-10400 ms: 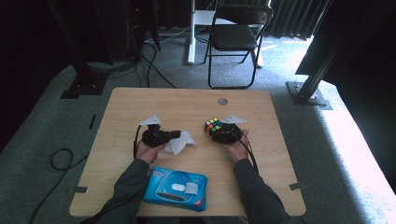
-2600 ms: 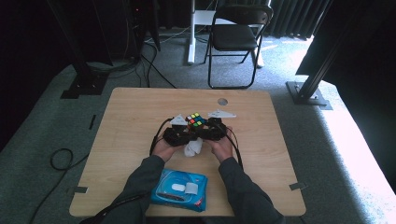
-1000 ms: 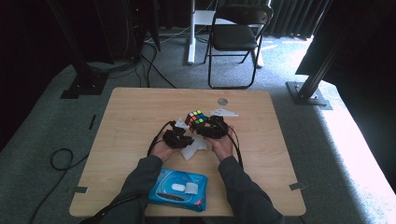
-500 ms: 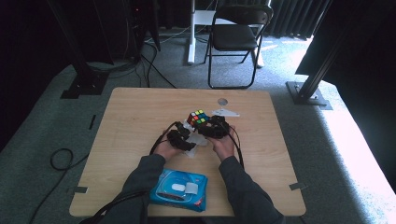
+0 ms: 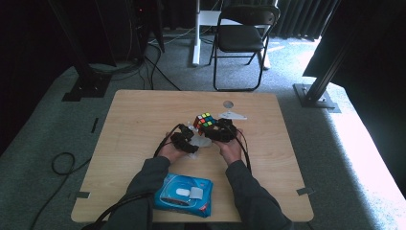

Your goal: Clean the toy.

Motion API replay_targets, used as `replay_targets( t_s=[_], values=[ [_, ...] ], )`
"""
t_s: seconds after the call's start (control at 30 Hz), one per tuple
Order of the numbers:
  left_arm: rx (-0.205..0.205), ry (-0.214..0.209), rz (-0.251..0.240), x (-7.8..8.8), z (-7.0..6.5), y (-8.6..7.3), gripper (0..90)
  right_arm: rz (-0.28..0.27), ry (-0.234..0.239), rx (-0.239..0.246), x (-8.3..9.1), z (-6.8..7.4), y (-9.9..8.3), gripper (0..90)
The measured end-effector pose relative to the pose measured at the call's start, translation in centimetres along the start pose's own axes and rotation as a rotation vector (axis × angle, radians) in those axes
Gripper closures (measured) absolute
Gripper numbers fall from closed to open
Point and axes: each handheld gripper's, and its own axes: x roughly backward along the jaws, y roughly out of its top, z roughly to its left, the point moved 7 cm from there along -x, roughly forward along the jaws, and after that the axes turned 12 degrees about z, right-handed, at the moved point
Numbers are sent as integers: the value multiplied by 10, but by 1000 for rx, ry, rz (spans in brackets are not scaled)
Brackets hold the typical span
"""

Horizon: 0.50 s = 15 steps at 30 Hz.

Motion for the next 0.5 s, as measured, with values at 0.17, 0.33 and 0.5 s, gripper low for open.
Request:
replay_targets(
  t_s=[0.17,0.33,0.5],
  values=[
    [-1,-2,6,0,1,0,509,-1,0,-2,0,-1,0,343],
    [-8,1,15,1,1,-2,655,-2,-1,-2,0,-1,0,343],
    [-39,1,24,3,-1,-4,819,-2,1,-4,-1,0,0,343]
  ],
)
